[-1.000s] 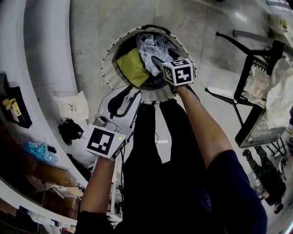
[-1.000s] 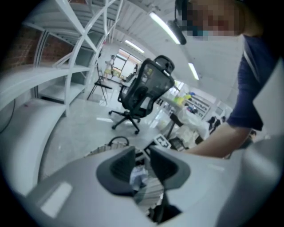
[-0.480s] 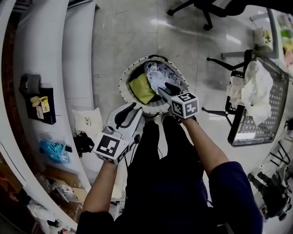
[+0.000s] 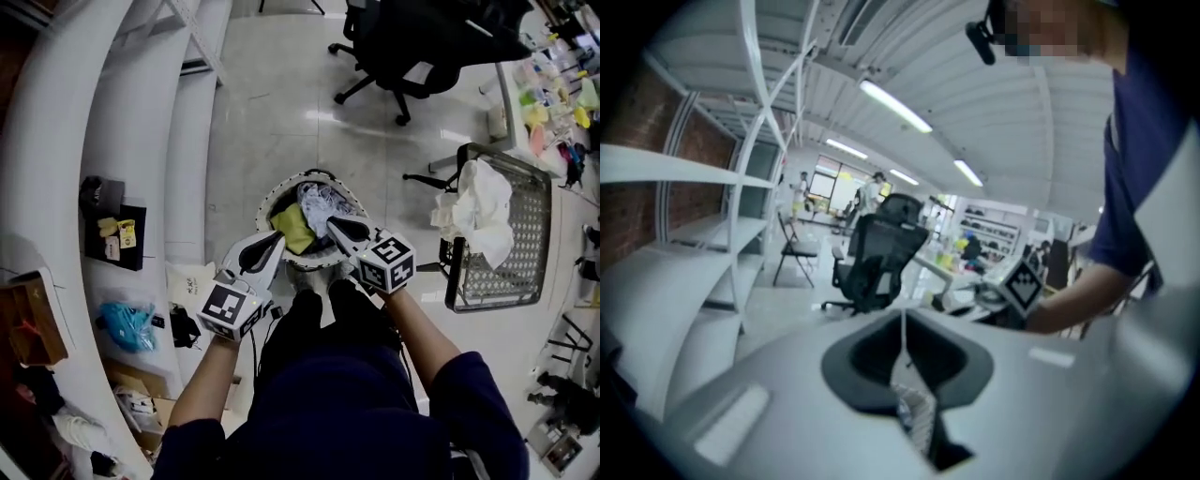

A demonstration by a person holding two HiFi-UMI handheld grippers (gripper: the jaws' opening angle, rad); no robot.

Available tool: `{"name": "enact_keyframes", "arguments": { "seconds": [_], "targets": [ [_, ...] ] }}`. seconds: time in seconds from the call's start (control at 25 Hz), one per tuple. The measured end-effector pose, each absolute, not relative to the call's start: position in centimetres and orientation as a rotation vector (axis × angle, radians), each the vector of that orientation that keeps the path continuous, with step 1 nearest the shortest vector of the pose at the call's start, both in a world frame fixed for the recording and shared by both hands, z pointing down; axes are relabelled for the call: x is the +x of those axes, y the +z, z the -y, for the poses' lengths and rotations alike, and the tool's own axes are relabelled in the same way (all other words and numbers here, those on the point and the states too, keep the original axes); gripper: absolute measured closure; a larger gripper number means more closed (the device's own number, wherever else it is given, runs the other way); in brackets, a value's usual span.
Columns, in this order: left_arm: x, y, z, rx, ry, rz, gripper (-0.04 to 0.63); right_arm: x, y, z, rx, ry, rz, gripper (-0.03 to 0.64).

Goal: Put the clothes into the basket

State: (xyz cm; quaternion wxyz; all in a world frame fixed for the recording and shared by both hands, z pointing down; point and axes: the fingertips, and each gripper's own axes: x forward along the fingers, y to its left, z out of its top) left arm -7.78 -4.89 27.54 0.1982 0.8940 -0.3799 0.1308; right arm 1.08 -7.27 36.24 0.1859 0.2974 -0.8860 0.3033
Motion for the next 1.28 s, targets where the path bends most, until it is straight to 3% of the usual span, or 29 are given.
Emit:
{"name": "enact_keyframes", "arguments": {
  "seconds": [0.28,0.64,1.28],
  "targets": [
    [-7.7,19.9,3.1,2.61,0.249,1.052,0.592,1.2,22.1,6.8,0.94,0.646,2.671,0.607],
    [-5.5,11.4,3.0,2.76,0.086,1.076,0.592,3.2,11.2,5.8,0.965,0.455,2.831,0.609],
    [2.9,5.8,5.0,2.804,0.087,1.227,0.592,9.3,5.8,6.5,0.811,0.338,2.969,0.609]
  ]
}}
